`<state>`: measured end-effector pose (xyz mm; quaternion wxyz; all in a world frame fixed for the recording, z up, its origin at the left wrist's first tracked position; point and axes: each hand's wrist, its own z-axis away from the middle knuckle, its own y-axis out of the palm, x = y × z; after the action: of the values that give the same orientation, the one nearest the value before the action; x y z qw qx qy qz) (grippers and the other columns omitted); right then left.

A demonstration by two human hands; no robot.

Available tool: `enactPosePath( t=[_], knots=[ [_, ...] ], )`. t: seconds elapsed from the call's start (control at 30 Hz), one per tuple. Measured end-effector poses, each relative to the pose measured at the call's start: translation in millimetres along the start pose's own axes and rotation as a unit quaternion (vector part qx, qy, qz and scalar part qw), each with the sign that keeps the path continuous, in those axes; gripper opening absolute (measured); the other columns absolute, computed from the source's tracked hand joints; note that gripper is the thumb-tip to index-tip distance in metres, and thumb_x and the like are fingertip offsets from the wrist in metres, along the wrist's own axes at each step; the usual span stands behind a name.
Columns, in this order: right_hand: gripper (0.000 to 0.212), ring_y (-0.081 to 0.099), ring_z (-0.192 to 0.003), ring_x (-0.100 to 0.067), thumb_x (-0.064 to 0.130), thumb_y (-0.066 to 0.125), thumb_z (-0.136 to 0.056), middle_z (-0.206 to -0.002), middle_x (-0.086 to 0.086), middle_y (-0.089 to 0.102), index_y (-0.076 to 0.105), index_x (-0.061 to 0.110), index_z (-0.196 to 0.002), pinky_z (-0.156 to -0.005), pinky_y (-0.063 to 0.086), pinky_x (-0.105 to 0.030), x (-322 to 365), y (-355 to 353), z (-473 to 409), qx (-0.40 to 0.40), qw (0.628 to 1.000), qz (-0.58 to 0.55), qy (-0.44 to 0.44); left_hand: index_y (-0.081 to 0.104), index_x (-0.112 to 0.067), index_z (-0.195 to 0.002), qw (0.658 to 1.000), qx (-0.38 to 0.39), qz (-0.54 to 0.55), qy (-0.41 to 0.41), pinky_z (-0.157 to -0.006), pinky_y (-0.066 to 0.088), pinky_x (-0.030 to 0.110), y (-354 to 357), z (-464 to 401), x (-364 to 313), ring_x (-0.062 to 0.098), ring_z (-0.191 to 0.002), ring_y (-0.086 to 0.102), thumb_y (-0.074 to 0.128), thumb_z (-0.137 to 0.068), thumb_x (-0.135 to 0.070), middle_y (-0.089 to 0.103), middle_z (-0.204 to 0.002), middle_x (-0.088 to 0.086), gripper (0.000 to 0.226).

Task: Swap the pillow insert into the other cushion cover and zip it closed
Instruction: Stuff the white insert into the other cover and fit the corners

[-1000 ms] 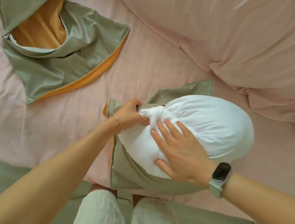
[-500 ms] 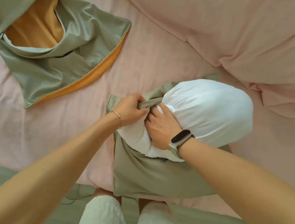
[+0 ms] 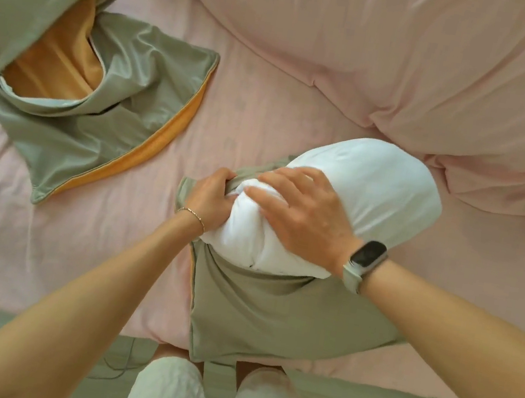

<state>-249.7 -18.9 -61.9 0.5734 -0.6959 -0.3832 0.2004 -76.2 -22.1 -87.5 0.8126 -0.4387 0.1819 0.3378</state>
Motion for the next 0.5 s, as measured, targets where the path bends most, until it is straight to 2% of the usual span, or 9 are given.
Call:
enactPosePath(
  t=[0.07, 0.13, 0.2, 0.27, 0.33, 0.4, 0.43, 0.5],
  knots=[
    [0.033, 0.058, -0.109, -0.028, 0.017, 0.053, -0.086, -0.118, -0.004, 0.063, 0.063, 0.02, -0.117, -0.095, 0.038, -0.047, 5.4, -15.6, 14.6, 0.019, 0.998, 0.018, -0.048, 0.055, -0.005, -0.113, 1.0, -0.006, 0.025, -0.015, -0.063, 0.024, 0.017, 1.6, -1.5, -4.4, 0.026, -0.1, 0.054, 0.056, -0.088, -0.015, 0.062, -0.108, 0.009, 0.027],
    [0.041, 0.048, -0.123, -0.031, 0.028, 0.045, -0.089, -0.136, -0.005, 0.052, 0.053, 0.025, -0.129, -0.101, 0.03, -0.056, 9.4, -21.9, 19.8, 0.095, 0.992, 0.021, -0.08, 0.057, -0.006, -0.109, 1.0, -0.006, 0.027, -0.012, -0.062, 0.025, 0.017, 1.4, -4.6, -5.6, 0.021, -0.091, 0.052, 0.057, -0.087, -0.015, 0.063, -0.104, 0.008, 0.024],
    [0.047, 0.04, -0.131, -0.033, 0.036, 0.042, -0.088, -0.143, -0.006, 0.043, 0.047, 0.026, -0.134, -0.102, 0.023, -0.063, 16.8, -21.1, 13.0, 0.157, 0.981, 0.026, -0.108, 0.059, -0.007, -0.107, 0.999, 0.002, 0.036, -0.02, -0.063, 0.027, 0.017, -2.3, -6.1, -4.8, 0.017, -0.086, 0.049, 0.058, -0.086, -0.016, 0.061, -0.098, 0.004, 0.022],
    [0.055, 0.039, -0.13, -0.034, 0.045, 0.043, -0.082, -0.141, -0.009, 0.045, 0.047, 0.023, -0.133, -0.102, 0.023, -0.065, 22.6, -18.8, 11.1, 0.199, 0.972, 0.045, -0.12, 0.063, -0.006, -0.103, 0.992, 0.057, 0.103, -0.041, -0.066, 0.036, 0.021, -10.6, -8.6, 0.2, 0.015, -0.082, 0.052, 0.06, -0.085, -0.013, 0.061, -0.09, 0.003, 0.02],
    [0.064, 0.04, -0.128, -0.035, 0.05, 0.049, -0.076, -0.138, -0.01, 0.046, 0.045, 0.023, -0.133, -0.102, 0.022, -0.063, 19.7, -17.5, 17.0, 0.25, 0.961, 0.059, -0.103, 0.066, -0.002, -0.097, 0.962, 0.128, 0.229, -0.08, -0.067, 0.043, 0.028, -23.6, -12.6, 1.6, 0.016, -0.071, 0.054, 0.06, -0.085, -0.009, 0.061, -0.08, 0.008, 0.015],
    [0.066, 0.045, -0.122, -0.034, 0.051, 0.053, -0.072, -0.133, -0.009, 0.05, 0.047, 0.022, -0.131, -0.102, 0.022, -0.061, 15.5, -14.8, 19.6, 0.299, 0.949, 0.058, -0.076, 0.062, -0.002, -0.091, 0.935, 0.148, 0.298, -0.124, -0.059, 0.036, 0.028, -30.9, -16.8, 0.1, 0.018, -0.058, 0.044, 0.061, -0.078, -0.013, 0.05, -0.068, 0.008, 0.017],
    [0.064, 0.049, -0.117, -0.033, 0.05, 0.054, -0.072, -0.127, -0.009, 0.054, 0.05, 0.02, -0.128, -0.102, 0.022, -0.06, 14.0, -10.9, 16.9, 0.316, 0.945, 0.062, -0.066, 0.06, -0.006, -0.09, 0.935, 0.147, 0.294, -0.13, -0.057, 0.031, 0.028, -30.7, -20.1, -1.3, 0.019, -0.059, 0.039, 0.059, -0.07, -0.016, 0.044, -0.068, 0.008, 0.022],
    [0.056, 0.054, -0.109, -0.031, 0.051, 0.052, -0.075, -0.115, -0.006, 0.06, 0.055, 0.018, -0.121, -0.103, 0.016, -0.058, 11.7, 0.9, 7.2, 0.356, 0.93, 0.076, -0.049, 0.06, -0.005, -0.081, 0.964, 0.138, 0.208, -0.089, -0.057, 0.029, 0.027, -26.8, -20.5, -6.5, 0.019, -0.066, 0.036, 0.049, -0.061, -0.021, 0.041, -0.07, 0.009, 0.028]
  ],
)
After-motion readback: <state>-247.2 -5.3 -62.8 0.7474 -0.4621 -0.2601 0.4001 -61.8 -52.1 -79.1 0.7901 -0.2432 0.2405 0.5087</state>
